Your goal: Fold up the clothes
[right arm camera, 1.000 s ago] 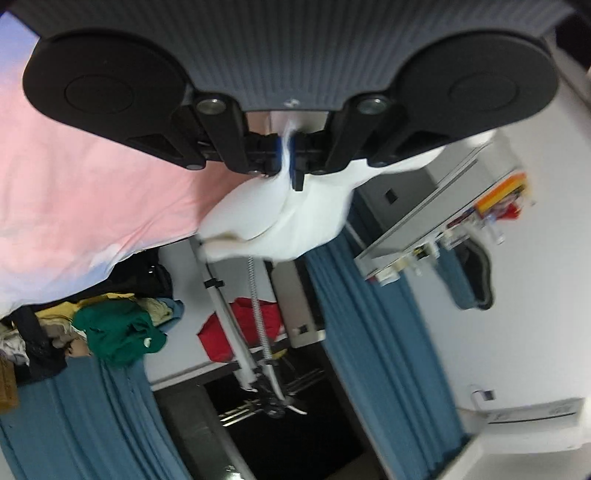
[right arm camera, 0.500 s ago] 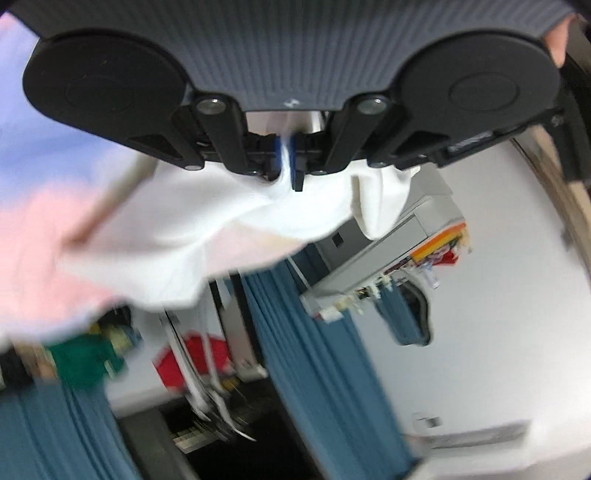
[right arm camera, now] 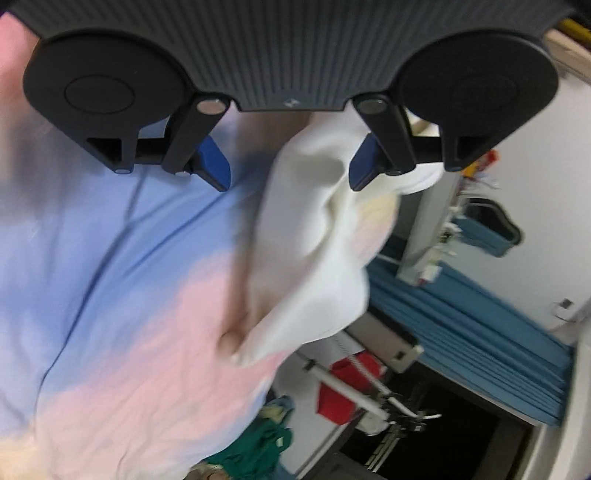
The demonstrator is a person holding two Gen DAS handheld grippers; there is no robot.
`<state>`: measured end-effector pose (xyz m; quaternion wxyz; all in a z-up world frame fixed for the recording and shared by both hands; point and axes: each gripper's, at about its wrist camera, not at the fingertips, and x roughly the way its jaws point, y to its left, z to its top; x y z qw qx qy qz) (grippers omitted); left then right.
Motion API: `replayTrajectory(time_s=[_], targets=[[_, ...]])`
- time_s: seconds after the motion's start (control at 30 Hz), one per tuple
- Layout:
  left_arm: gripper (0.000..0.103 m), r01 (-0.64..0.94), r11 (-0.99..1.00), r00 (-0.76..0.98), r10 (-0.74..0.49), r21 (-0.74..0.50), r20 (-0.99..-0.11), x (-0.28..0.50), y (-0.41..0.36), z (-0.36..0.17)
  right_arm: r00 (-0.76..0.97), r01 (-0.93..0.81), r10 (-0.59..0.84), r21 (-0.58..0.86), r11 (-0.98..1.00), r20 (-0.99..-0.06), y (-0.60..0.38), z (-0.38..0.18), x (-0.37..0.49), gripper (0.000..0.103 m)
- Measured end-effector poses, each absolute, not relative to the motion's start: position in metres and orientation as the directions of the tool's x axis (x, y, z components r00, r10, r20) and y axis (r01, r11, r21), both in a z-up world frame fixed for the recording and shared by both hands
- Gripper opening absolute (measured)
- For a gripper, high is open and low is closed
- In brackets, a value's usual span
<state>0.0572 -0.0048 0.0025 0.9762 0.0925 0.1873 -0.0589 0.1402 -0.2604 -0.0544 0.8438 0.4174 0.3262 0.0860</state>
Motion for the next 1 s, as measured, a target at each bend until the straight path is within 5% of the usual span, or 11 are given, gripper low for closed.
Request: replayTrajectory(time_s=[0.33,0.43,0.47,0.5,0.6,0.67,0.87,1.0], targets=[[0.092,0.297,0.879,0.880,-0.100,0.373,-0.465,0.102,-0.060,0.024,0.720,0.115,0.436,0.712,0.693,-0.540,-0.251,-0.075,0.152,0.072],[0.084,0.336,0.830,0.858,-0.074,0.445,-0.509,0.126,-0.075,0.027,0.680,0.125,0.512,0.772,0.624,-0.524,-0.245,-0.088,0.159,0.031],[0.083,0.352,0.814,0.847,-0.067,0.462,-0.527,0.134,-0.079,0.026,0.666,0.142,0.534,0.791,0.595,-0.521,-0.244,-0.094,0.160,0.008],[0.081,0.369,0.794,0.837,-0.058,0.483,-0.544,0.141,-0.083,0.023,0.654,0.158,0.552,0.807,0.569,-0.517,-0.243,-0.099,0.161,0.005],[0.057,0.408,0.731,0.815,-0.021,0.547,-0.579,0.157,-0.092,0.013,0.659,0.184,0.544,0.813,0.552,-0.519,-0.242,-0.105,0.158,0.003],[0.015,0.402,0.704,0.816,0.015,0.585,-0.578,0.167,-0.096,0.008,0.678,0.186,0.515,0.801,0.569,-0.524,-0.243,-0.102,0.155,0.003],[0.006,0.321,0.754,0.828,0.070,0.573,-0.557,0.201,-0.085,0.024,0.757,0.126,0.417,0.738,0.663,-0.503,-0.246,-0.078,0.148,0.003],[0.006,0.233,0.865,0.830,0.062,0.445,-0.554,0.232,-0.056,0.066,0.748,0.115,0.421,0.726,0.678,-0.512,-0.244,-0.080,0.152,0.003]])
